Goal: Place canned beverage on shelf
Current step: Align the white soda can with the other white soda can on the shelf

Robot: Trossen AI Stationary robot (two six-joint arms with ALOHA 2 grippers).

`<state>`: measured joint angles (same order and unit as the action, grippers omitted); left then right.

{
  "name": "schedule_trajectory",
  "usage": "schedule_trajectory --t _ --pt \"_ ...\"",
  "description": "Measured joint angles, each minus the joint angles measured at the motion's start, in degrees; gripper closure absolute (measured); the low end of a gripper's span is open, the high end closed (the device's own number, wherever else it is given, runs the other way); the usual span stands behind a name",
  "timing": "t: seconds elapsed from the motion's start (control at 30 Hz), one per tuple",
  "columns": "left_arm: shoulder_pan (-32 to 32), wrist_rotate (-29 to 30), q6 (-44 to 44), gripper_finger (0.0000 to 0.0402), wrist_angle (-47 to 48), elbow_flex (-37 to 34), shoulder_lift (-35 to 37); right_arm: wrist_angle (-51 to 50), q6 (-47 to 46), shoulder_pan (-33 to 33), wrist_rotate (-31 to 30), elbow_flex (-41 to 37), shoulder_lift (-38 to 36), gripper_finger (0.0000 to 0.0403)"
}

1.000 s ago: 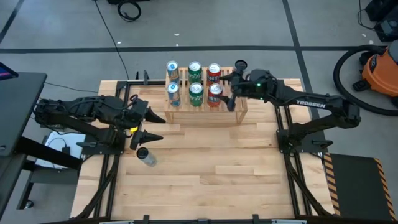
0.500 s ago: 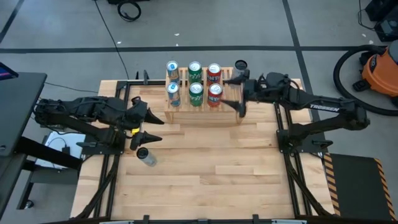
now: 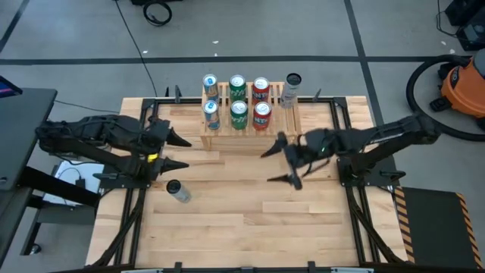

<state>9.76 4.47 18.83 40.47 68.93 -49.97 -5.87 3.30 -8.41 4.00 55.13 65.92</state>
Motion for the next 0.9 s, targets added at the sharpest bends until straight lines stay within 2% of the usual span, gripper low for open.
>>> schedule_trajectory --t 0.17,0.47,0.6,0.77,0.9 --pt "0.04 2.51 1.73 0.0054 3.86 0.0 1.99 5.17 -0.73 -5.52 -4.54 0.0 5.83 0.0025" --pt "1.26 3.17 3.04 0.0054 8.54 0.0 2.12 19.79 -0.84 -8.68 -6.11 0.02 15.79 0.0025" --pt "4.24 4.43 4.97 0.0054 11.65 -0.02 3.36 24.06 -1.54 -9.13 -6.11 0.0 19.64 0.0026" --pt "9.5 11.35 10.0 0.0054 17.71 -0.02 5.1 31.31 -3.35 -9.5 -6.11 0.0 23.74 0.0026" --pt "14.42 14.4 14.13 0.0054 20.92 -0.12 5.9 38.55 -3.37 -9.54 -6.11 0.0 26.44 0.0026"
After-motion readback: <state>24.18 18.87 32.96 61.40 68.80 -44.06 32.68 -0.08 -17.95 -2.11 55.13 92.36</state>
